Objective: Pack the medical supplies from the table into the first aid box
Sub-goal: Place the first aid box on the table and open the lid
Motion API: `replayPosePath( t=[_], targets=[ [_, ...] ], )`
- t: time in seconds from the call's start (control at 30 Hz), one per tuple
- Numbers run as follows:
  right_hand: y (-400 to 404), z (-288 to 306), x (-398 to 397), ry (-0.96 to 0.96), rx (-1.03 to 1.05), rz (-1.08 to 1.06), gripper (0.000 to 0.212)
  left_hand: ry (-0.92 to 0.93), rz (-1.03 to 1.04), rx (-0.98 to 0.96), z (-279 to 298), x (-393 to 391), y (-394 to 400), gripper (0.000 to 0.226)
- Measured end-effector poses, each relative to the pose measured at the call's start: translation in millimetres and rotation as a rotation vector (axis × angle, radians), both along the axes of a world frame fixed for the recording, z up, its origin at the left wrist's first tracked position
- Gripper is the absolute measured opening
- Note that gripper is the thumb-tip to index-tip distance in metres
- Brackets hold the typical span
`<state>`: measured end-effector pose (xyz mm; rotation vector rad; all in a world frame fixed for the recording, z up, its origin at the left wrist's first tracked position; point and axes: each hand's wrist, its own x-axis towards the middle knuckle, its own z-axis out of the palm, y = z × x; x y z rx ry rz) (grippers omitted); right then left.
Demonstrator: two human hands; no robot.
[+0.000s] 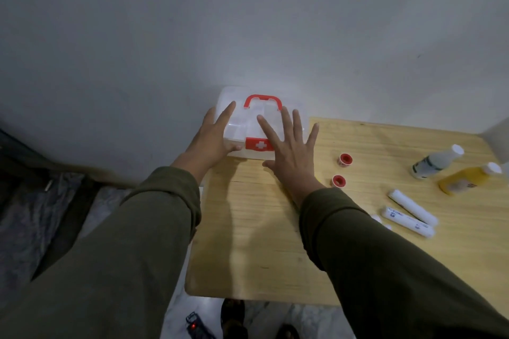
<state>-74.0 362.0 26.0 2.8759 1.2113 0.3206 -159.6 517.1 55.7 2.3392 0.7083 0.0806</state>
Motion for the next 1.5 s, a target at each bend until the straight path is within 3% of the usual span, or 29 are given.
replayPosePath(
  t=[0.33, 0.63, 0.87, 1.0, 1.17, 1.5],
  targets=[
    [3.8, -11.0, 8.4, 0.006, 0.036, 0.039, 0.093, -0.076, -0.029, 0.051, -8.7, -9.2, 8.8, 0.086],
    [-13.3, 11.0, 6.1, 0.118, 0.007, 0.169, 0.056, -0.134, 0.085, -0.134, -4.1, -16.2, 2.0, 0.120],
    [-20.9, 36.3, 7.3, 0.148, 0.072, 0.199, 0.051, -0.127, 0.207, -0.220, -5.5, -13.4, 1.4, 0.124],
    [-14.5, 60.9, 18.3, 0.113, 0.157, 0.206, 0.047, -0.114, 0.197, -0.283, -5.5, -6.9, 4.4, 0.118],
    [6.1, 88.9, 38.4, 0.104, 0.227, 0.141, 0.045, -0.031, 0.136, -0.230, -7.0, -0.6, 12.1, 0.109],
    [46.6, 105.2, 77.3, 0.070, 0.087, 0.006, 0.065, 0.044, 0.034, -0.146, -6.4, 7.3, 17.4, 0.104]
  ],
)
